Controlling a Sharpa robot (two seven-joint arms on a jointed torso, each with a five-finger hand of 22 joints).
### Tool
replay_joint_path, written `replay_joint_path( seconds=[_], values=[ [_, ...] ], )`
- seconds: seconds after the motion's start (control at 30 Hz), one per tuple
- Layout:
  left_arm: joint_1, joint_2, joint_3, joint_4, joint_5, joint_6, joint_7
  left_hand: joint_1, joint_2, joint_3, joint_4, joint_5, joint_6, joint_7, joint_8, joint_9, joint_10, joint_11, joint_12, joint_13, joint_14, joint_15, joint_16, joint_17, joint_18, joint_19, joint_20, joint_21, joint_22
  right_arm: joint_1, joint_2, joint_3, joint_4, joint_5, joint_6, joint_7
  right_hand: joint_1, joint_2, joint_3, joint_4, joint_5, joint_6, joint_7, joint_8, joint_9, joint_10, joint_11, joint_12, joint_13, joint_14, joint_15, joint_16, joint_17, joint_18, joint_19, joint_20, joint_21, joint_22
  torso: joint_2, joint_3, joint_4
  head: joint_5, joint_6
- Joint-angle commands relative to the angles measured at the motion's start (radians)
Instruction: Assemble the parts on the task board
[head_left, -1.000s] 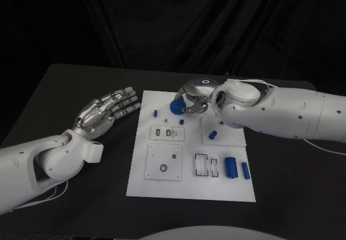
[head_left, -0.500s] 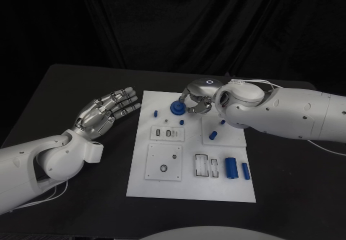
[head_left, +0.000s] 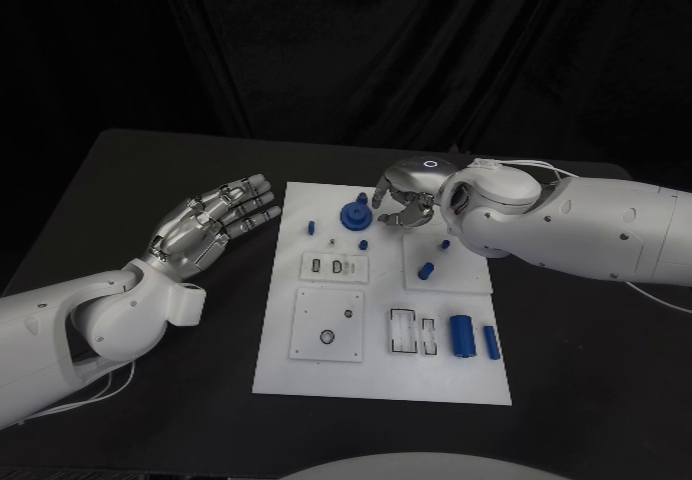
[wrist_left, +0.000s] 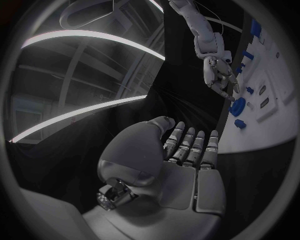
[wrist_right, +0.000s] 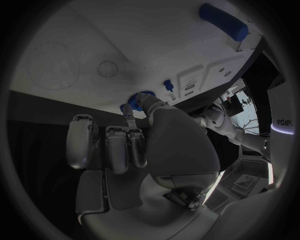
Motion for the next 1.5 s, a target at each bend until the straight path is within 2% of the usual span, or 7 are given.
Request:
replay_joint_path(
  seconds=[0.03,0.37,0.47,0.53,0.67,1.17,1.5],
  values=[
    [0.001,-0.003,0.000,0.003,0.000,0.014,0.164,-0.013,-0.001,0.004,0.001,0.003,0.001,0.021,0.003,0.001,-0.002,0.009,0.004,0.001,0.002,0.007,0.005,0.001,-0.014,0.005,0.002,0.005,0.001,-0.002,-0.018,0.001,0.013,-0.005,-0.048,-0.007,-0.008,0.001,-0.006,0.000,-0.007,0.011,-0.001,0.006,0.002,0.104,0.005,0.003,0.263,0.090,0.005,-0.003,0.222,0.012,0.001,0.008,-0.007,0.083,0.001,0.0004,-0.0003,0.000,0.002],
    [0.001,-0.004,0.000,0.005,0.001,0.011,0.163,-0.013,-0.001,0.004,0.001,0.003,0.001,0.021,0.003,0.001,-0.002,0.009,0.004,0.001,0.002,0.007,0.005,0.001,-0.014,0.005,0.002,0.005,0.001,0.024,-0.177,0.003,0.133,-0.001,-0.149,-0.001,-0.018,-0.004,-0.022,0.011,-0.059,0.005,-0.004,-0.006,0.000,0.104,0.001,0.003,0.263,0.091,0.003,-0.001,0.225,0.010,0.009,0.007,-0.001,0.091,0.001,-0.0008,0.0019,-0.007,0.007],
    [0.001,-0.003,0.000,0.006,0.006,0.011,0.162,-0.013,-0.001,0.006,0.001,0.003,0.003,0.021,0.003,0.001,0.000,0.009,0.005,0.001,0.003,0.007,0.006,0.001,-0.015,0.005,0.002,0.006,0.002,0.028,-0.234,0.002,0.164,0.001,-0.169,0.004,-0.022,-0.005,-0.032,0.020,-0.099,-0.008,-0.007,-0.017,-0.005,0.104,-0.002,0.003,0.263,0.092,0.000,0.001,0.228,0.008,0.015,0.005,0.005,0.098,0.001,-0.0007,0.0011,-0.005,0.008],
    [0.001,-0.002,0.000,0.005,0.008,0.011,0.162,-0.013,-0.001,0.006,0.001,0.003,0.003,0.021,0.003,0.001,0.000,0.009,0.005,0.001,0.003,0.007,0.006,0.001,-0.015,0.005,0.002,0.006,0.002,0.028,-0.269,0.000,0.179,0.009,-0.190,0.017,-0.026,-0.005,-0.047,0.035,-0.164,-0.012,-0.010,-0.027,-0.012,0.104,-0.005,0.003,0.263,0.095,-0.003,0.005,0.234,0.005,0.024,0.003,0.014,0.108,0.000,-0.0011,0.0002,-0.006,0.008],
    [0.001,-0.001,0.000,0.005,0.011,0.011,0.160,-0.013,-0.001,0.006,0.001,0.003,0.003,0.021,0.003,0.001,0.000,0.009,0.005,0.001,0.003,0.007,0.006,0.001,-0.015,0.005,0.002,0.006,0.002,0.012,-0.331,-0.002,0.193,0.029,-0.236,0.042,-0.020,-0.009,-0.070,0.057,-0.222,0.004,-0.014,-0.028,-0.018,0.104,-0.009,0.003,0.263,0.102,-0.007,0.022,0.254,-0.006,0.052,-0.001,0.050,0.138,-0.002,-0.0023,-0.0010,-0.007,0.010],
    [0.001,0.003,0.000,0.002,0.012,0.020,0.159,-0.014,-0.001,0.007,0.001,0.003,0.003,0.022,0.004,0.001,0.000,0.010,0.005,0.002,0.002,0.008,0.006,0.001,-0.015,0.005,0.002,0.006,0.002,-0.072,-0.408,-0.004,0.154,0.057,-0.293,0.069,0.019,-0.019,-0.099,0.087,-0.223,-0.054,-0.020,-0.068,-0.055,0.104,-0.014,0.003,0.263,0.101,-0.012,0.020,0.252,-0.007,0.056,-0.006,0.052,0.145,0.000,-0.0007,-0.0021,-0.018,-0.004],
    [0.001,-0.002,0.000,0.002,0.012,0.021,0.158,-0.014,-0.001,0.007,0.001,0.003,0.003,0.022,0.004,0.001,0.000,0.010,0.005,0.002,0.002,0.008,0.006,0.001,-0.015,0.005,0.002,0.006,0.002,-0.096,-0.418,-0.004,0.145,0.060,-0.301,0.079,0.023,-0.030,-0.131,0.128,-0.272,-0.058,-0.022,-0.063,-0.070,0.104,-0.016,0.003,0.263,0.100,-0.013,0.015,0.246,-0.005,0.053,-0.008,0.045,0.144,0.000,-0.0013,-0.0001,-0.025,-0.010]
  ],
)
